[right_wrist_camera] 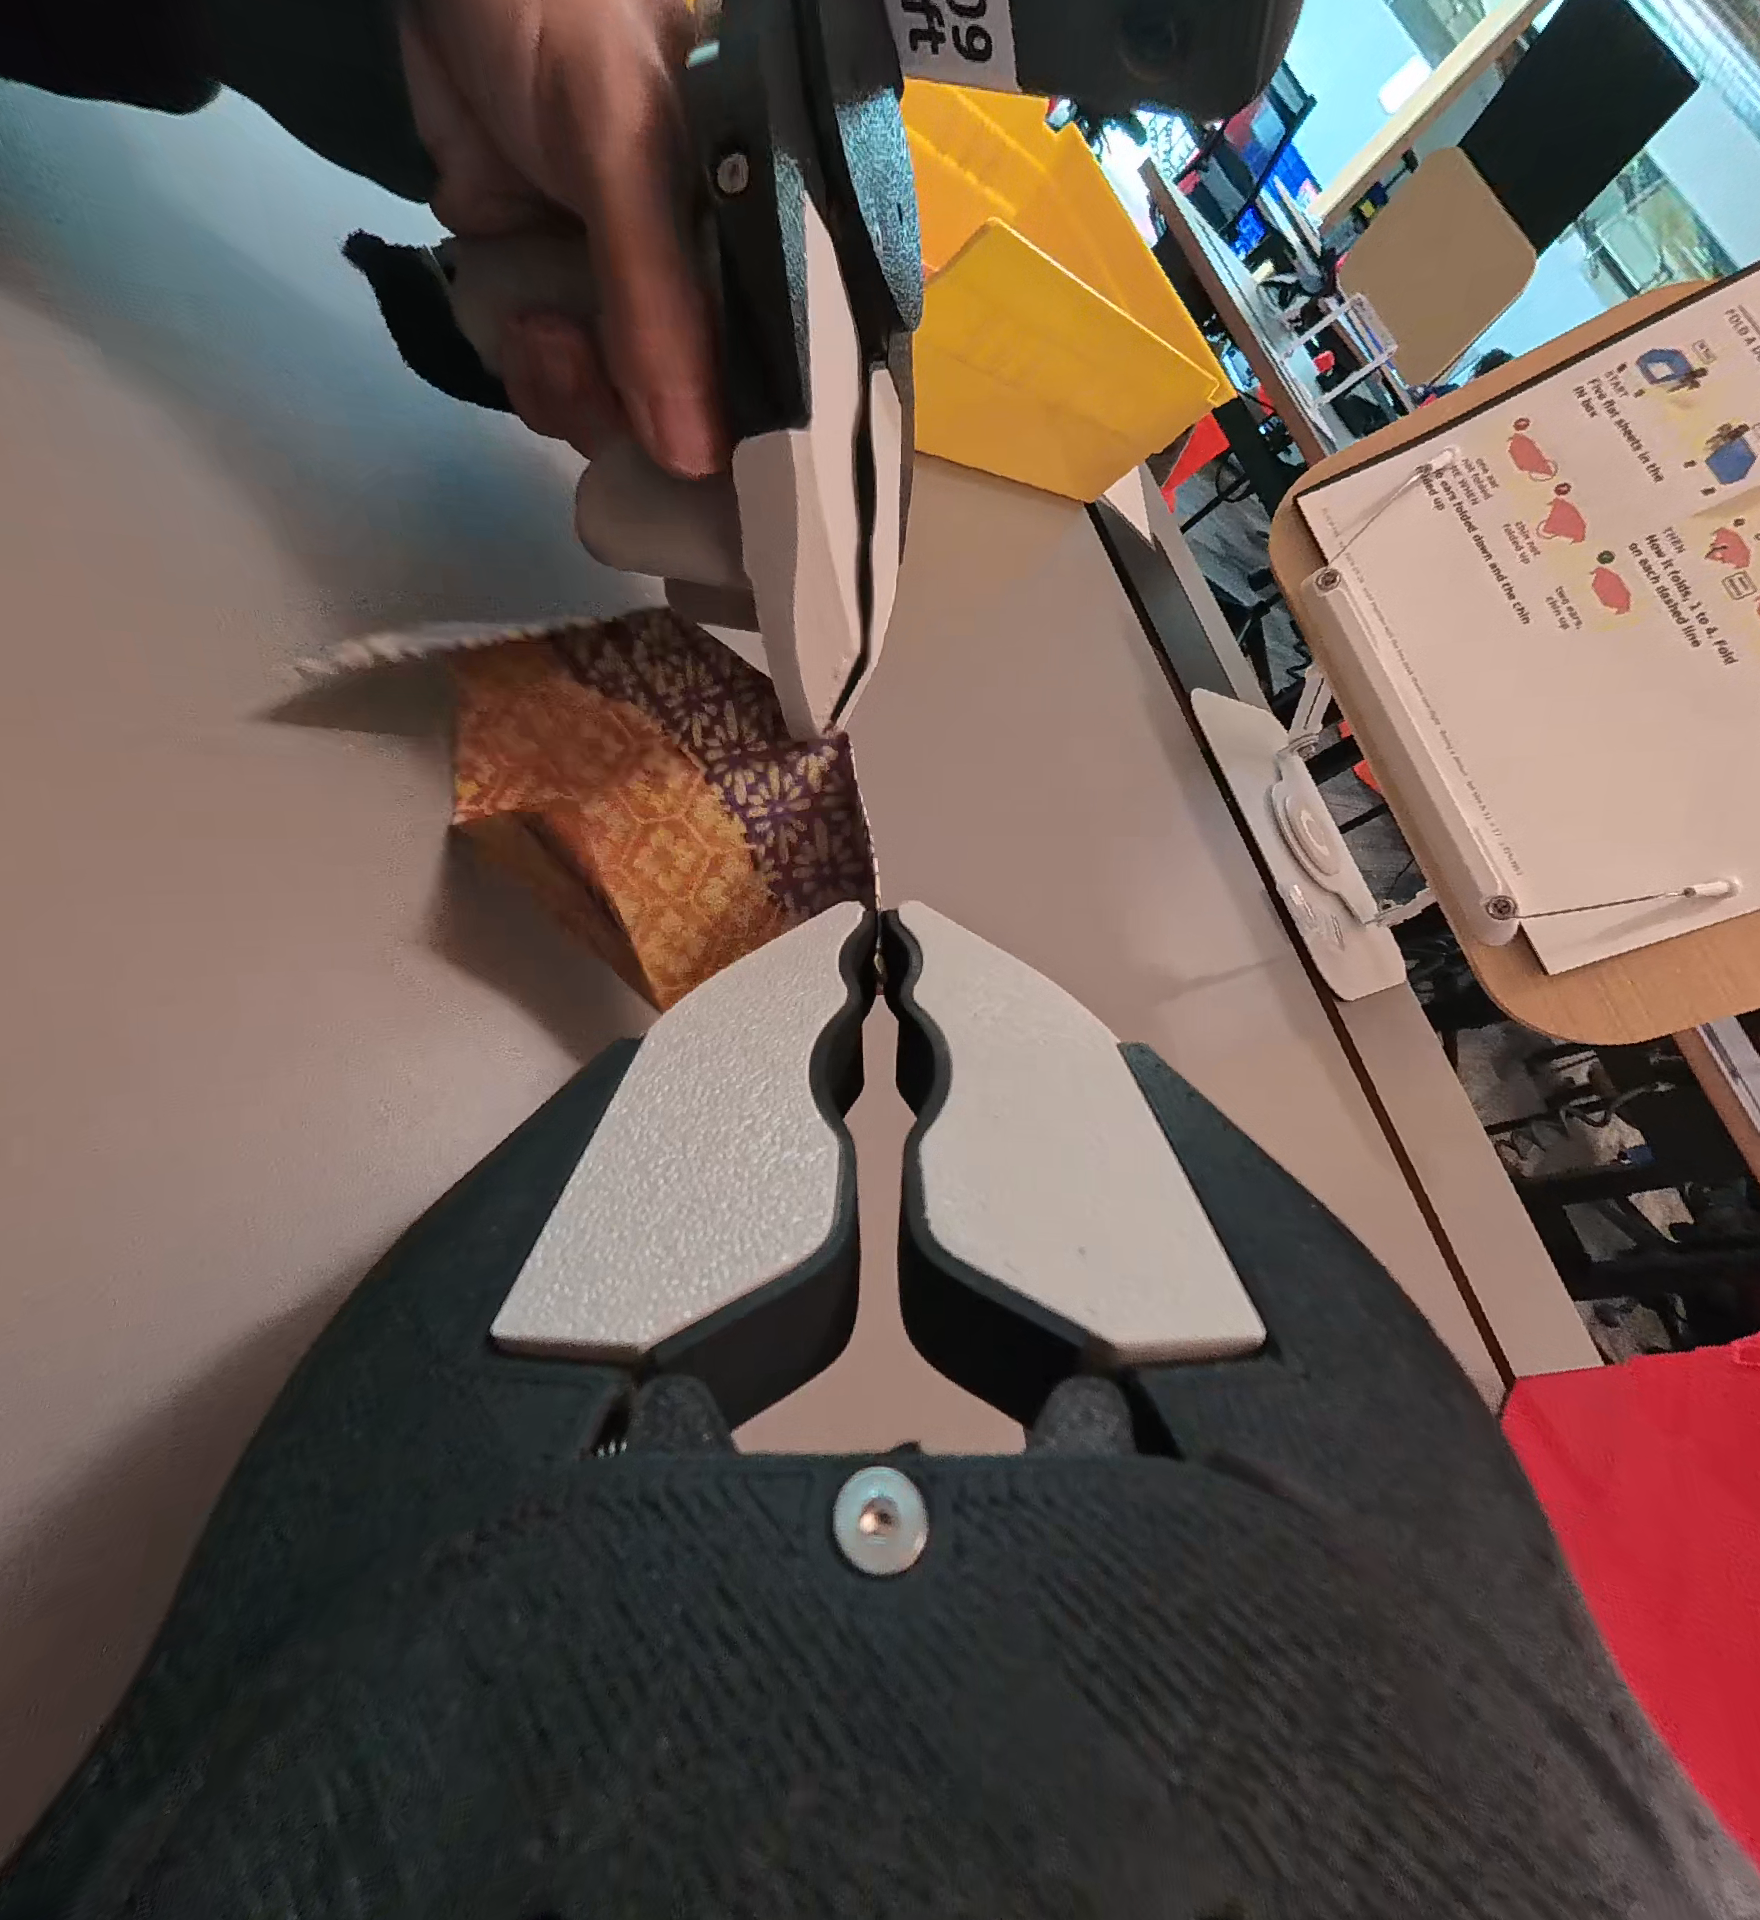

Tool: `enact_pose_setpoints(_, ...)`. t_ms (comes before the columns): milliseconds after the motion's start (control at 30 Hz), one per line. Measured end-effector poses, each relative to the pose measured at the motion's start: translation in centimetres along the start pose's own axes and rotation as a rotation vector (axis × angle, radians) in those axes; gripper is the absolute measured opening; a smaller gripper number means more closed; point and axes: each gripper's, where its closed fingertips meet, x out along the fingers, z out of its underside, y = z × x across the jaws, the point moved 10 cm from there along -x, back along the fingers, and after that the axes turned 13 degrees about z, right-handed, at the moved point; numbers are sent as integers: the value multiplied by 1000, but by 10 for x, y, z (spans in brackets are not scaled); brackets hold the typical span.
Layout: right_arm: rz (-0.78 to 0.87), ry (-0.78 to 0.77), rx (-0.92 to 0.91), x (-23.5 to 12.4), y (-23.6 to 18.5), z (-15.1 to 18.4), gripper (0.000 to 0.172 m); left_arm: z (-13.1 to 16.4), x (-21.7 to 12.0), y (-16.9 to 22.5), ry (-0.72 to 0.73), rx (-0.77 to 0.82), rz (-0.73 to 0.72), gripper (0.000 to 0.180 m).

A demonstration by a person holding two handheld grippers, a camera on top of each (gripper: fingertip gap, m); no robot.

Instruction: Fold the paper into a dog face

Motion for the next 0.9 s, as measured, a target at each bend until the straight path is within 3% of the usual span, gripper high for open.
enact_pose_setpoints(33,-1,4,3,0,0,0,0,0,0,0,5,-5,-2,0)
enact_pose_setpoints(133,-21,2,17,0,-1,0,3,0,-1,-1,6,-12,-5,0)
enact_pose_setpoints(267,-113,18,120,-5,5,-1,42,0,-3,-1,0,-13,-15,0)
enact_pose_setpoints(400,-179,145,383,-21,51,-11,44,-1,-7,1,7,-22,10,0)
enact_pose_setpoints(533,-316,-21,437,6,79,-21,41,-5,-3,7,-5,-24,48,0)
enact_pose_setpoints(667,-651,-201,450,48,65,-20,42,-9,1,15,-30,11,56,0)
enact_pose_setpoints(800,-851,-276,488,68,56,-14,24,-12,-2,21,-28,44,48,0)
enact_pose_setpoints(900,-906,-271,451,69,49,-16,6,-12,-4,21,-33,58,33,0)
